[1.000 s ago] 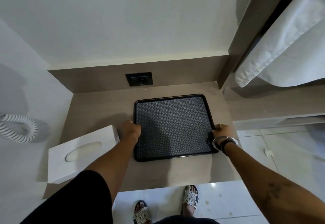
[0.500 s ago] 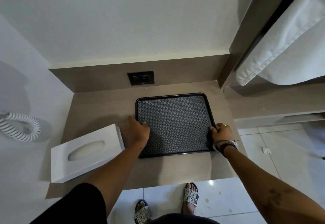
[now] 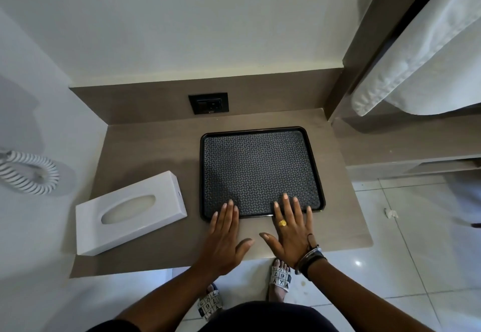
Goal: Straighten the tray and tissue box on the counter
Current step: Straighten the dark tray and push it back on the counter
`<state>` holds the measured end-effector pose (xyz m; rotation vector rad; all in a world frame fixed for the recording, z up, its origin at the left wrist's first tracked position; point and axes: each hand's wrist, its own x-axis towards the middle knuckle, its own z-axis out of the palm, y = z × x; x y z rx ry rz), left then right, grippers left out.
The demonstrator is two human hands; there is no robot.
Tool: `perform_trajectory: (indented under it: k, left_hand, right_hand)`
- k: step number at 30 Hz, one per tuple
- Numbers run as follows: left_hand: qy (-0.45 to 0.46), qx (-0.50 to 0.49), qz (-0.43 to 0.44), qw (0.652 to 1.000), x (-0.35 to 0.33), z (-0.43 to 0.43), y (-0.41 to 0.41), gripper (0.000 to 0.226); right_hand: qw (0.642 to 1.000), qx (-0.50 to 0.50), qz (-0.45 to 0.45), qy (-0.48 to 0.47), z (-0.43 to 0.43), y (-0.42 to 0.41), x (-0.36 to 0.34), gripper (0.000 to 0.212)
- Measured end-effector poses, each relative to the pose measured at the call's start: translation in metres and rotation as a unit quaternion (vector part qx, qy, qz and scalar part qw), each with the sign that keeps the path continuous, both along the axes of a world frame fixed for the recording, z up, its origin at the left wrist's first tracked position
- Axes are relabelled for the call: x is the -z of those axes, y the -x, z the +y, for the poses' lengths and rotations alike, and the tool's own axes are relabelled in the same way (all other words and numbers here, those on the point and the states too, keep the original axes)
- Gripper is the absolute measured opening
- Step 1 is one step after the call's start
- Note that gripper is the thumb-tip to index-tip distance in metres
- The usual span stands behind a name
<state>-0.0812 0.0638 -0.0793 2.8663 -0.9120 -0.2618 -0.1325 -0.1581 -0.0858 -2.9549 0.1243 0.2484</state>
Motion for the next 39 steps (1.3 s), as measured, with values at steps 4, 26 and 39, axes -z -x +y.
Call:
perform_trajectory:
  k: [4,26,39]
  left_hand:
    - [-0.019,0.010,0.013,1.000,-0.001,0.004,0.001,0.090]
    - [-0.054,0.020,0.050,0.997,-0.011,-0.016,-0.084,0.098]
    - [0.046,-0.007,-0.025,0.999,-0.042,0.010,-0.101,0.098]
  right_hand:
    - [1.000,0.003,0.027,0.004,0.006,0.007,0.003,0.089]
    - [0.999,0.032,0.001,-0.013,-0.010,-0.072,-0.001,0.088]
    - [0.997,-0.033,-0.052,-0.044,0.024,-0.061,-0.015,0.087]
